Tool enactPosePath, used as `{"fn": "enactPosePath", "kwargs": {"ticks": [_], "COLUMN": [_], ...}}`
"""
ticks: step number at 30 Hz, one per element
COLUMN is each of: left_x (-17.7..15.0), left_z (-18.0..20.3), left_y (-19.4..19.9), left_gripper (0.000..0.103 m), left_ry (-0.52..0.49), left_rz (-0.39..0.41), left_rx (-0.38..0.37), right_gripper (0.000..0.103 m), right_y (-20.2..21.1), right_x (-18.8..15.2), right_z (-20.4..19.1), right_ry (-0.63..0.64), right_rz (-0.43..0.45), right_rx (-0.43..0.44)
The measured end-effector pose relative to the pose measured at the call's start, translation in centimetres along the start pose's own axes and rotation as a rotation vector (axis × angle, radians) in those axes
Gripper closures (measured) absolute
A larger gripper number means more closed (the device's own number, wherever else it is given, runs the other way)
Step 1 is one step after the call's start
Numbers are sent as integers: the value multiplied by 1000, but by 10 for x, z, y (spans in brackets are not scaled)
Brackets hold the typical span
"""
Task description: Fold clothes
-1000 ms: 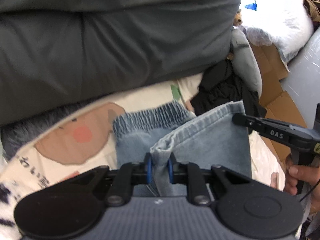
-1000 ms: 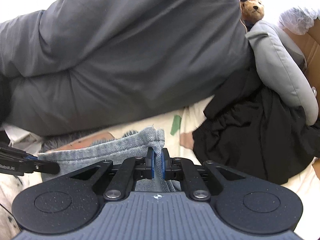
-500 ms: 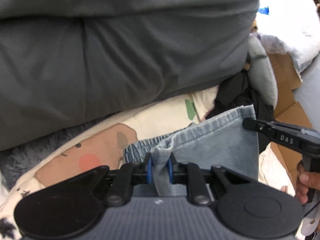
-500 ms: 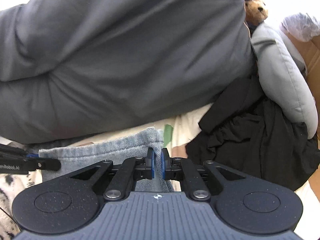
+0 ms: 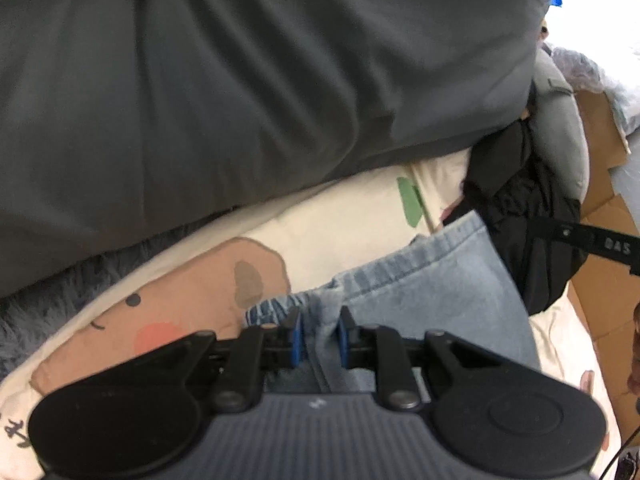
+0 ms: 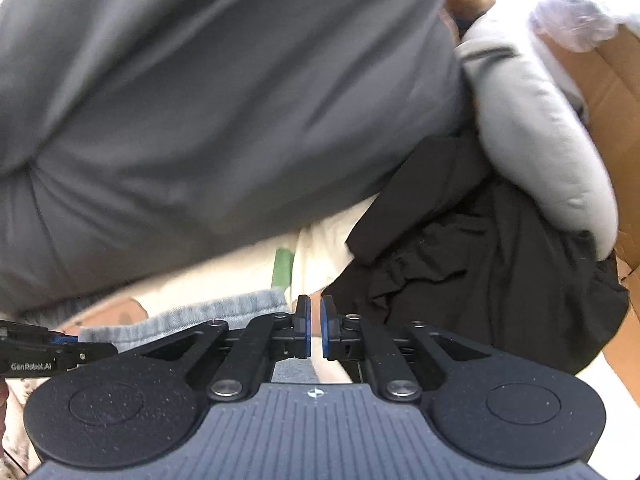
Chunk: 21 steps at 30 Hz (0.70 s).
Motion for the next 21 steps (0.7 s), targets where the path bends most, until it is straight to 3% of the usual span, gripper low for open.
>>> {"fn": "enactPosePath", "kwargs": {"ticks": [4, 11, 15, 21], "left_x": [8, 11, 5, -1], "left_z": [11, 50, 74, 103], "left_y": [29, 47, 30, -4], "left_gripper": [75, 79, 79, 79], "left_ry": [-84, -167, -253, -343], "left_rz": [65, 56, 16, -32], "left_rx": [65, -3, -47, -83], "right_gripper": [99, 98, 98, 98], "right_y": [32, 63, 77, 94], "right_x": [-16, -76, -114, -158], "right_z": [19, 32, 39, 53], "right_ry": [-45, -82, -93, -5], "right_rz": [66, 49, 18, -46], "right_rx": [19, 34, 38, 28]}}
Point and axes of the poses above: each gripper's, at about its wrist camera, not at the fingertips, and y roughly against the way its jaws point, z to its right, x to its top, the point moved 5 cm from there along -y, roughly the way its jaws point, and after that the axes turned 5 degrees about -x, right-handed, at the moved point
